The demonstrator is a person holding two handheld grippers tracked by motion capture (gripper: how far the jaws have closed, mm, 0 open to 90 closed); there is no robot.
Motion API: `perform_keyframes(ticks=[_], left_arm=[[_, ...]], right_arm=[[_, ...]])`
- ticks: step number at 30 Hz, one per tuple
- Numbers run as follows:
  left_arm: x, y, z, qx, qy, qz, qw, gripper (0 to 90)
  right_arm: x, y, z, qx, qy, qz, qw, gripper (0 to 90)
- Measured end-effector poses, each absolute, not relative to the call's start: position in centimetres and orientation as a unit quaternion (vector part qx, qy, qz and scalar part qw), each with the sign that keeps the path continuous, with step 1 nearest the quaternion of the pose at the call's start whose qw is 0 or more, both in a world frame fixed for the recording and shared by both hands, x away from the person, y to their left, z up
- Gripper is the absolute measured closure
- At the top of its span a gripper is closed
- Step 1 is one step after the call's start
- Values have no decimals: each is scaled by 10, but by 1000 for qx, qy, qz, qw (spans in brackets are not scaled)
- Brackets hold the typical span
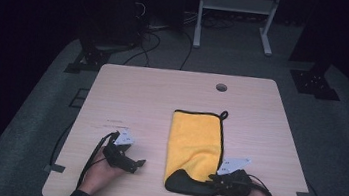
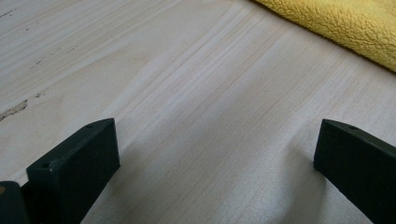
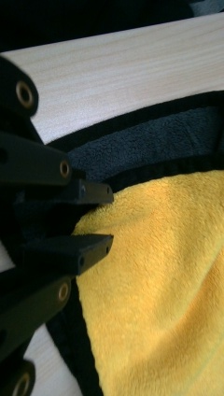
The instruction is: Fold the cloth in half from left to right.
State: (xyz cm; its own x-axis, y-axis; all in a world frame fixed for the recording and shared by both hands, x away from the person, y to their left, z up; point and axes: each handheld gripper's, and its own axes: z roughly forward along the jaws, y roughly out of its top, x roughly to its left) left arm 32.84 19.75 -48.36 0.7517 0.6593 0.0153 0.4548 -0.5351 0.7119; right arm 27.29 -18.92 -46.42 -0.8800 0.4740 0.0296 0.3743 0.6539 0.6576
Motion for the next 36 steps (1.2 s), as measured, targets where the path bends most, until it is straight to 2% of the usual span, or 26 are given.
perform_keyframes(ticks=[2, 12, 17, 21, 24, 31, 36], left_arm=[[328, 198, -484, 864, 322, 143, 359, 0], [328, 198, -484, 864, 323, 143, 359, 0], [328, 197, -484, 862, 328, 145, 358, 0], [328, 193, -480, 861, 343, 135, 349, 0], [326, 187, -478, 860, 343, 117, 359, 0], [316, 156, -464, 847, 317, 106, 413, 0], [306, 125, -466, 861, 283, 90, 413, 0]], right_arm=[[274, -194, -460, 238, 902, 353, 72, 791], [264, -219, -453, 239, 895, 371, 62, 788], [264, -230, -459, 248, 896, 366, 46, 641], [263, -225, -454, 240, 888, 390, 41, 578], [266, -218, -454, 242, 885, 396, 31, 537], [274, -200, -458, 238, 891, 381, 63, 490], [280, -201, -461, 247, 893, 369, 74, 446]])
